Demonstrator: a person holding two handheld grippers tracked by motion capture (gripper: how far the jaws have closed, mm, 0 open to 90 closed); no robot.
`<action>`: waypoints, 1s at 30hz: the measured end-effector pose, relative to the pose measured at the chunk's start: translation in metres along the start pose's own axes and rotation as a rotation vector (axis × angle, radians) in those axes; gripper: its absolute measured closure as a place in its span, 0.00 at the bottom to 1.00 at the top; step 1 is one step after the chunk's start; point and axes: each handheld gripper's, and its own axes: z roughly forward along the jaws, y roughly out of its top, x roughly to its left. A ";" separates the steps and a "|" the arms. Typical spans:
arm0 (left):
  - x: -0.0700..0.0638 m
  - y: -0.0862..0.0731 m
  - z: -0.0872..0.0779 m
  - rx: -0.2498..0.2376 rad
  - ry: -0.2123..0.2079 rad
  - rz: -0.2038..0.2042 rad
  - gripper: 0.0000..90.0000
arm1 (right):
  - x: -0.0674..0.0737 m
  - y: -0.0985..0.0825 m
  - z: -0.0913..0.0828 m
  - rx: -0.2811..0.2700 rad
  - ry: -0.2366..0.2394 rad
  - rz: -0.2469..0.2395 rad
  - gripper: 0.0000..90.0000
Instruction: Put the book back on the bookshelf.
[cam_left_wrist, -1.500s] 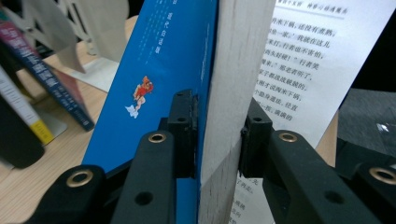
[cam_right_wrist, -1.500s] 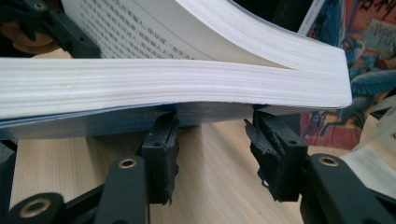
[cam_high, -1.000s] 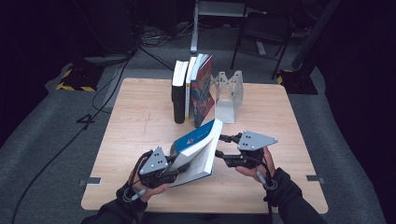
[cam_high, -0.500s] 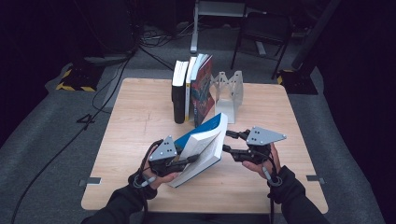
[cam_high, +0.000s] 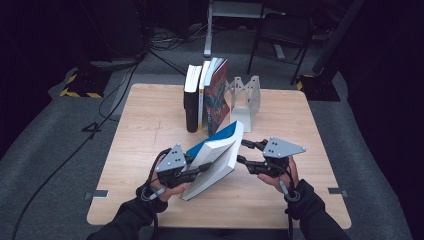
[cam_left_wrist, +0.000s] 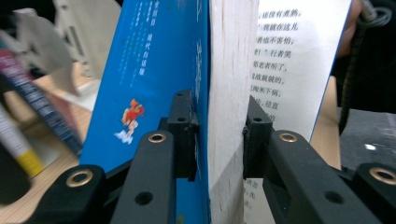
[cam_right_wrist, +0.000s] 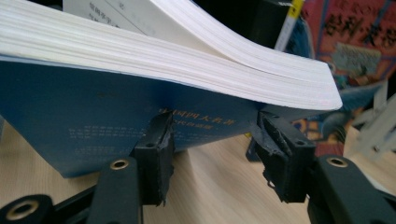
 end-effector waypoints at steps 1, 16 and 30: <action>-0.002 -0.002 -0.006 0.002 0.028 0.004 0.80 | 0.003 0.004 0.003 -0.002 0.002 -0.010 0.52; -0.015 -0.032 -0.034 0.082 0.214 -0.015 0.67 | 0.035 0.045 0.045 0.004 0.037 -0.076 0.51; 0.012 -0.038 -0.025 0.102 0.078 -0.117 0.81 | 0.036 0.044 0.052 0.006 0.116 -0.066 0.52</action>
